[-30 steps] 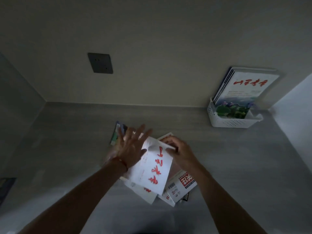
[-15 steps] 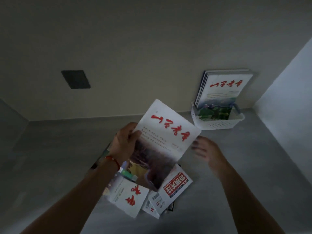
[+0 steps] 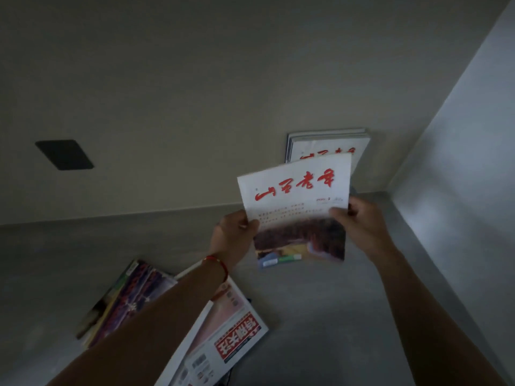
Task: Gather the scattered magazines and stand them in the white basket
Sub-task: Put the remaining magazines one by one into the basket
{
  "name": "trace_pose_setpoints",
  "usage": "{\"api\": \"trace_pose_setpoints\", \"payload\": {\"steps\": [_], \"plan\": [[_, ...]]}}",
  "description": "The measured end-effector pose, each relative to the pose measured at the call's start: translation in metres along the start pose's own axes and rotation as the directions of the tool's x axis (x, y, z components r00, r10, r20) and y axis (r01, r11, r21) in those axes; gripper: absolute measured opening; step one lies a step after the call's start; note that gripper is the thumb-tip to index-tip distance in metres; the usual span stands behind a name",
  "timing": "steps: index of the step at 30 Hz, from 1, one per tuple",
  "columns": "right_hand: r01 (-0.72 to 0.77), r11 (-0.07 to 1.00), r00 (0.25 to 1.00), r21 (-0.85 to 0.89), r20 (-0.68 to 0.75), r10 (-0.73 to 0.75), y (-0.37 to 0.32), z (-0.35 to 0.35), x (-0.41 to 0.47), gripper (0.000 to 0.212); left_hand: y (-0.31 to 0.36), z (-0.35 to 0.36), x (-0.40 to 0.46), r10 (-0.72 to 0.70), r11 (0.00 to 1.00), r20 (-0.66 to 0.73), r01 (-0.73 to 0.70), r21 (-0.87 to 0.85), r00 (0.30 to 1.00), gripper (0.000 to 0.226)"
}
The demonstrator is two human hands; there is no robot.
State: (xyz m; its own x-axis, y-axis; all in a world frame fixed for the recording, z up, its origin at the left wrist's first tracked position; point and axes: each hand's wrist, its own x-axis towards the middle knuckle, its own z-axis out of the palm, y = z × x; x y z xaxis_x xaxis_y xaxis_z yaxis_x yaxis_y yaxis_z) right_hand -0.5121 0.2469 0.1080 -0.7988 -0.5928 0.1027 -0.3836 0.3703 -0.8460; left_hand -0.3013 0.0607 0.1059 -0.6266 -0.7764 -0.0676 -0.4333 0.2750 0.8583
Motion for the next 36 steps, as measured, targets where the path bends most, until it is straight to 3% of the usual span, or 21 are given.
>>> {"api": "trace_pose_setpoints", "payload": {"steps": [3, 6, 15, 23, 25, 28, 31, 32, 36], "plan": [[0.005, 0.999, 0.991, 0.039, -0.13, 0.0, -0.002, -0.035, 0.038, 0.021, 0.037, 0.027, 0.024, 0.044, 0.998, -0.089, -0.047, -0.03, 0.995, 0.015], [-0.002, 1.0, 0.977, 0.012, -0.212, 0.004, -0.004, -0.06, 0.07, 0.031, 0.071, 0.051, 0.054, 0.033, 0.995, -0.124, -0.044, -0.085, 0.992, 0.02], [-0.089, 0.993, 0.975, 0.082, -0.198, 0.104, 0.048, -0.06, 0.116, 0.034, 0.08, 0.109, 0.108, -0.16, 0.983, -0.104, 0.149, -0.111, 0.982, 0.021], [-0.142, 0.99, 0.978, 0.013, -0.153, 0.142, 0.085, -0.034, 0.141, 0.033, 0.058, 0.134, 0.137, -0.35, 0.919, -0.108, 0.319, -0.234, 0.93, 0.011], [-0.151, 0.989, 0.979, 0.009, -0.135, 0.151, 0.092, -0.027, 0.145, 0.035, 0.056, 0.139, 0.145, -0.378, 0.914, -0.101, 0.354, -0.197, 0.92, 0.025], [-0.176, 0.984, 0.977, 0.029, -0.118, 0.179, 0.1, -0.017, 0.15, 0.035, 0.051, 0.146, 0.15, -0.378, 0.91, -0.075, 0.355, -0.216, 0.923, 0.027], [-0.219, 0.973, 0.966, 0.076, -0.12, 0.227, 0.1, -0.011, 0.151, 0.033, 0.047, 0.151, 0.149, -0.397, 0.883, -0.031, 0.372, -0.287, 0.917, 0.062], [-0.238, 0.964, 0.96, 0.121, -0.118, 0.252, 0.098, -0.011, 0.151, 0.033, 0.046, 0.152, 0.15, -0.383, 0.885, -0.027, 0.358, -0.297, 0.923, 0.063], [-0.272, 0.925, 0.952, 0.265, -0.068, 0.299, 0.094, -0.012, 0.153, 0.051, 0.048, 0.153, 0.153, -0.291, 0.919, -0.011, 0.277, -0.279, 0.957, 0.027]]}}
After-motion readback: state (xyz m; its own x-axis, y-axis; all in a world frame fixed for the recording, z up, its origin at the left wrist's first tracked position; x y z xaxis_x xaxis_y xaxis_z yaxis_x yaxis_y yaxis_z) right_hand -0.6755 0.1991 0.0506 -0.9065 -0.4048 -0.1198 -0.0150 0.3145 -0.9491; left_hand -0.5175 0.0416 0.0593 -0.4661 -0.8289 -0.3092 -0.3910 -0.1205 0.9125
